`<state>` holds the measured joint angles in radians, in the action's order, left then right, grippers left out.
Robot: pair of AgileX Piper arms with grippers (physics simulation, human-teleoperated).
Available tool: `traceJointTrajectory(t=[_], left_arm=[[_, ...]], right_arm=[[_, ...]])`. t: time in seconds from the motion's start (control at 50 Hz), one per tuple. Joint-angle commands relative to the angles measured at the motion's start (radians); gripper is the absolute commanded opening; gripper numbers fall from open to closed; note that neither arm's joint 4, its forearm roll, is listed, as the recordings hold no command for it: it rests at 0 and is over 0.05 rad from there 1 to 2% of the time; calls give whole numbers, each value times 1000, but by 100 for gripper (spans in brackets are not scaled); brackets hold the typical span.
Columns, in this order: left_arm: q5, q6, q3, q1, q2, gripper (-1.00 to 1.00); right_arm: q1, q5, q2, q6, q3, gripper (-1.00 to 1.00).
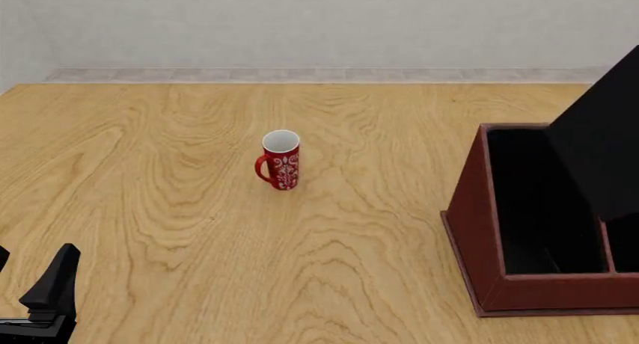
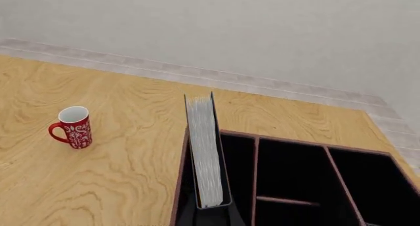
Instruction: Pick up the book and place it in the left compartment of the caddy.
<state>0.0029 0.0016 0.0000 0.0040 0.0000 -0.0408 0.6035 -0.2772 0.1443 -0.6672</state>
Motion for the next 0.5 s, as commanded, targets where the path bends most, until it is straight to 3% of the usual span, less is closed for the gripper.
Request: traceJointTrajectory(t=[0.02, 0.5], left_arm=[[-4, 1, 0, -4, 1, 100], [-4, 1, 0, -4, 1, 100]], right_arm=[[26, -33, 4, -30, 30, -100], [64, -105, -13, -46, 109, -100]])
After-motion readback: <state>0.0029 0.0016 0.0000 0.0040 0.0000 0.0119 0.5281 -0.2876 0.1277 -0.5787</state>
